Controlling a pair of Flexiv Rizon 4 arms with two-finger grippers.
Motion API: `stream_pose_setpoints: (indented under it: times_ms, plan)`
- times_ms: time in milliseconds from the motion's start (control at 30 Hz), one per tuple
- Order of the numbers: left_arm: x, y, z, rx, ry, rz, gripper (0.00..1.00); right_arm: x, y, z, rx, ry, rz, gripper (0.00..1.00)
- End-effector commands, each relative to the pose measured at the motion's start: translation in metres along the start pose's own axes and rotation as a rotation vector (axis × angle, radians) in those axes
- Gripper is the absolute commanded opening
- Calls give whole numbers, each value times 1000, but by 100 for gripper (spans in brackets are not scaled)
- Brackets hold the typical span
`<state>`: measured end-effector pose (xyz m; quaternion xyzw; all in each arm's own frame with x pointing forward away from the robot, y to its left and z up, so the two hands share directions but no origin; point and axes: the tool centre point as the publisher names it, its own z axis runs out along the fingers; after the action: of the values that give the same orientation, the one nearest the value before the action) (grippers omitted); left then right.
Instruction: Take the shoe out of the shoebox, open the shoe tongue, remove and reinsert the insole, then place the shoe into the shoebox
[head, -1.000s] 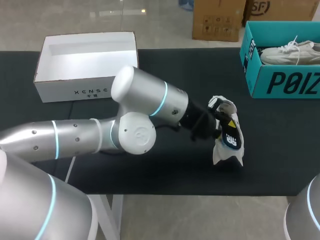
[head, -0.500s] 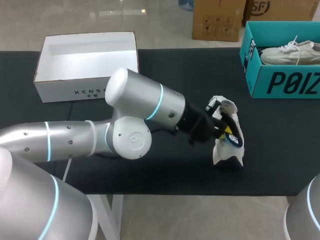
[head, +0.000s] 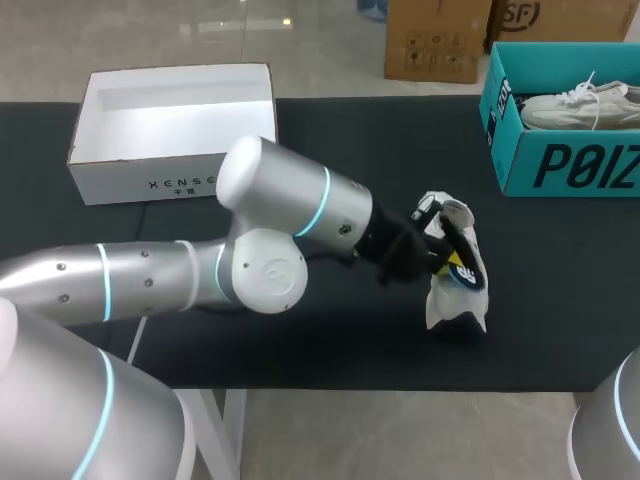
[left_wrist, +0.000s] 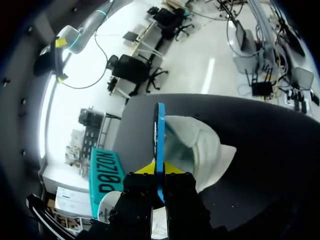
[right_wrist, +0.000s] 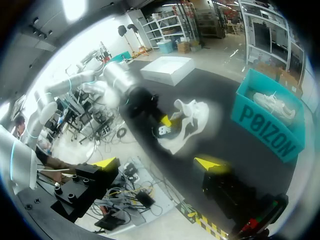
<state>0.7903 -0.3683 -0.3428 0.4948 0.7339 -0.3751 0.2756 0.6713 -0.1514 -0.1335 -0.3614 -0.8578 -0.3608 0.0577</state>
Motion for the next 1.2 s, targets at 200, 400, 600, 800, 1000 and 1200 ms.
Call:
stream_pose_setpoints:
  times_ms: [200,400,600,800,1000,1200]
  plan:
    - [-9,29,9,-31,36,38,0,-1,0,0,3,0,1,100]
    - [-17,18,18,-5,30,55,0,-1,0,0,3,0,1,100]
    - [-10,-7,18,10,22,35,100,-1,0,0,3,0,1,100]
    - [-3,-21,5,-2,-7,-14,100,-1,0,0,3,0,1,100]
    - [0,-19,-14,-36,-22,-26,100,-1,0,0,3,0,1,100]
    - [-1,-17,-22,-50,-29,-32,100,-1,0,0,3,0,1,100]
